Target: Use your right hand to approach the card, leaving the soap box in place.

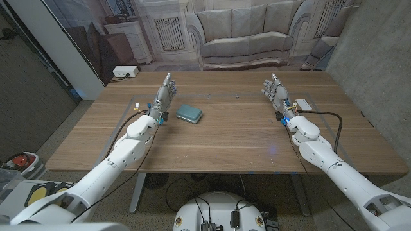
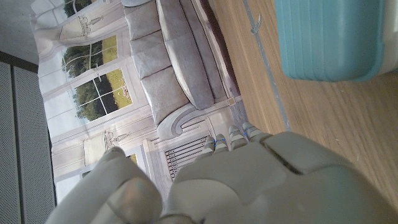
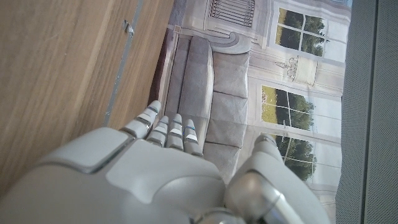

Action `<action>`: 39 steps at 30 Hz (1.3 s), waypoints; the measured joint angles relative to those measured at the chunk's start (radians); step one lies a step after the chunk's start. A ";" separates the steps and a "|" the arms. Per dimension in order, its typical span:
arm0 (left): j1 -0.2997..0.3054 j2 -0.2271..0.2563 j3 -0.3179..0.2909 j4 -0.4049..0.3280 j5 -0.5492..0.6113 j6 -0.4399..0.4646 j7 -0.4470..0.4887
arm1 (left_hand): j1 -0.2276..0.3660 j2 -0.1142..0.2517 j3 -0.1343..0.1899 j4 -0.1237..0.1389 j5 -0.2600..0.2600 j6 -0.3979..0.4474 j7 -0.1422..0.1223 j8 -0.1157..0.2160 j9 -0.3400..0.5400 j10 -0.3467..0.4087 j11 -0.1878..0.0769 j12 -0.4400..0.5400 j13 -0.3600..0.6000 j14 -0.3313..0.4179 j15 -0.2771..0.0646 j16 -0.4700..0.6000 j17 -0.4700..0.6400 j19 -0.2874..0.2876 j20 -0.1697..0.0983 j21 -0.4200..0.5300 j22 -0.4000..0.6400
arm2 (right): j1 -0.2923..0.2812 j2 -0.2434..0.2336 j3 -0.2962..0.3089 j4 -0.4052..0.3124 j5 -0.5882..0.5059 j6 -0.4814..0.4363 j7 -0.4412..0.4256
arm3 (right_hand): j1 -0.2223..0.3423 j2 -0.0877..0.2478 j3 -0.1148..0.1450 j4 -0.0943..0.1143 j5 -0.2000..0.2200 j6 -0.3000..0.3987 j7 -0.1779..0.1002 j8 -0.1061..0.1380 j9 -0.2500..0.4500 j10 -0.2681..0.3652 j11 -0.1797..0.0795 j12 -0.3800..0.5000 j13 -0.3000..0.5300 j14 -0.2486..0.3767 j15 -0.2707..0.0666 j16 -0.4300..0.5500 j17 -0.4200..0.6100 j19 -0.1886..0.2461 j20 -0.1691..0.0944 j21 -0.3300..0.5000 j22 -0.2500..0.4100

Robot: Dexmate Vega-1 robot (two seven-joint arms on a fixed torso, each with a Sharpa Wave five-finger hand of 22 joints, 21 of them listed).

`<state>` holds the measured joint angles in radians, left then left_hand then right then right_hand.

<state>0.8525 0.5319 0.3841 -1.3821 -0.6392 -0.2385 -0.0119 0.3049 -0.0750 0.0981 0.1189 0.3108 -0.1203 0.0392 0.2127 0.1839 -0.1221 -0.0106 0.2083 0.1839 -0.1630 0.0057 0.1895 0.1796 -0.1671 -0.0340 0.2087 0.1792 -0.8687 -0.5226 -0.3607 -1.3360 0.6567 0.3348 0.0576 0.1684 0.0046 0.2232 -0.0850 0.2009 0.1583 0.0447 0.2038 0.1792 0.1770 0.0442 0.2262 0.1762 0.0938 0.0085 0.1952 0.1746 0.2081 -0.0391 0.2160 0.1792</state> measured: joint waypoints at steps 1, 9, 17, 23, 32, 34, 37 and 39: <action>0.000 0.002 0.000 -0.003 0.000 0.002 -0.001 | 0.000 0.000 0.000 0.000 0.000 0.002 -0.002 0.000 0.000 0.000 0.000 0.000 0.000 0.000 0.000 0.000 0.000 0.000 0.000 0.000 0.000 | -0.001 0.000 0.000 0.000 -0.001 0.004 0.000 | 0.000 0.000 -0.002 -0.002 0.000 0.004 -0.001 0.000 0.000 0.004 -0.004 0.000 0.000 0.002 -0.002 0.000 0.000 0.000 0.000 0.000 0.000; 0.003 0.023 0.001 -0.025 0.000 0.031 -0.004 | 0.000 0.000 0.000 0.000 0.000 0.002 -0.002 0.000 0.000 0.011 0.000 0.000 0.000 0.000 0.000 0.000 0.000 0.000 0.000 0.000 0.000 | -0.003 0.000 0.002 -0.003 -0.007 0.020 0.007 | 0.004 0.003 -0.002 -0.002 0.000 0.006 -0.004 0.000 0.000 0.001 0.000 0.000 0.000 0.001 -0.001 0.000 0.000 0.000 0.000 0.000 0.000; 0.005 0.041 0.001 -0.040 0.005 0.050 -0.001 | 0.004 0.004 -0.004 -0.004 0.000 0.008 0.000 0.000 0.000 0.014 0.004 0.007 0.000 0.005 0.004 0.000 0.000 0.000 0.000 0.000 0.000 | 0.001 -0.010 0.002 -0.014 -0.015 0.021 0.010 | 0.009 -0.002 -0.006 -0.006 0.000 -0.001 -0.004 -0.004 0.000 -0.004 0.022 0.000 0.002 -0.007 0.008 -0.008 0.000 -0.004 0.004 -0.007 0.000; 0.003 0.044 0.001 -0.041 0.008 0.051 -0.001 | 0.008 0.008 -0.004 -0.004 0.000 0.014 -0.003 0.000 0.000 0.018 0.003 0.007 0.000 0.010 0.000 0.000 0.000 0.000 0.000 0.000 0.000 | 0.003 -0.016 0.002 -0.021 -0.022 0.019 0.005 | 0.009 -0.002 -0.006 -0.006 0.000 -0.002 -0.003 -0.004 0.000 -0.002 0.024 -0.004 0.004 -0.007 0.008 -0.007 0.000 -0.004 0.004 -0.007 0.000; -0.003 0.045 -0.005 -0.026 0.011 0.035 -0.005 | 0.013 0.013 -0.004 -0.004 0.000 0.025 -0.003 0.000 0.000 0.032 0.000 0.007 0.000 0.019 -0.008 0.000 0.000 0.000 0.000 0.000 0.000 | 0.006 -0.021 0.005 -0.030 -0.029 0.016 -0.006 | 0.008 -0.001 -0.006 -0.006 0.000 -0.003 0.005 -0.004 0.000 0.001 0.027 -0.004 0.004 -0.002 0.013 -0.007 0.000 -0.004 0.004 -0.007 0.000; -0.003 0.045 -0.006 -0.021 0.011 0.026 -0.010 | 0.013 0.013 -0.004 -0.004 0.000 0.025 -0.003 0.000 0.000 0.032 0.000 0.007 0.000 0.023 -0.004 0.000 0.000 0.004 0.004 0.000 0.000 | 0.006 -0.022 0.005 -0.031 -0.031 0.016 -0.010 | 0.006 0.001 -0.006 -0.006 0.000 -0.003 0.005 -0.004 0.000 0.001 0.027 -0.004 0.004 -0.002 0.013 -0.007 0.000 -0.004 0.004 -0.007 0.000; -0.004 0.043 -0.008 -0.014 0.013 0.013 -0.014 | 0.013 0.013 -0.004 -0.004 0.000 0.034 -0.002 0.000 0.000 0.036 -0.004 0.011 0.000 0.023 -0.004 0.000 0.000 0.010 -0.002 0.000 0.000 | 0.007 -0.022 0.006 -0.033 -0.035 0.015 -0.014 | 0.004 0.003 -0.006 -0.006 0.000 -0.003 0.005 -0.004 0.000 0.001 0.027 -0.004 0.004 -0.002 0.013 -0.007 0.003 -0.004 0.004 -0.007 0.000; -0.004 0.043 -0.009 -0.011 0.014 0.007 -0.017 | 0.015 0.015 -0.004 -0.004 0.000 0.036 -0.003 0.000 0.000 0.036 -0.004 0.011 0.000 0.028 -0.009 0.000 0.000 0.010 -0.002 0.000 0.000 | 0.007 -0.022 0.006 -0.034 -0.036 0.015 -0.017 | 0.004 0.003 -0.006 -0.006 0.000 -0.003 0.005 -0.008 0.000 0.001 0.027 -0.004 0.004 -0.002 0.013 -0.007 0.005 -0.004 0.004 -0.007 0.000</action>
<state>0.8488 0.5747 0.3749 -1.3933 -0.6253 -0.2313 -0.0285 0.3198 -0.0600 0.0937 0.1145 0.3107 -0.0848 0.0358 0.2125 0.1838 -0.0862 -0.0144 0.2198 0.1836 -0.1346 -0.0037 0.1895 0.1794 -0.1576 -0.0359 0.2087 0.1790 -0.8620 -0.5447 -0.3548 -1.3696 0.6203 0.3503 0.0410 0.1729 0.0073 0.2168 -0.0912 0.2009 0.1555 0.0501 0.1956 0.1790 0.1782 0.0716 0.2221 0.1798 0.0921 0.0216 0.1877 0.1795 0.2041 -0.0352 0.2090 0.1791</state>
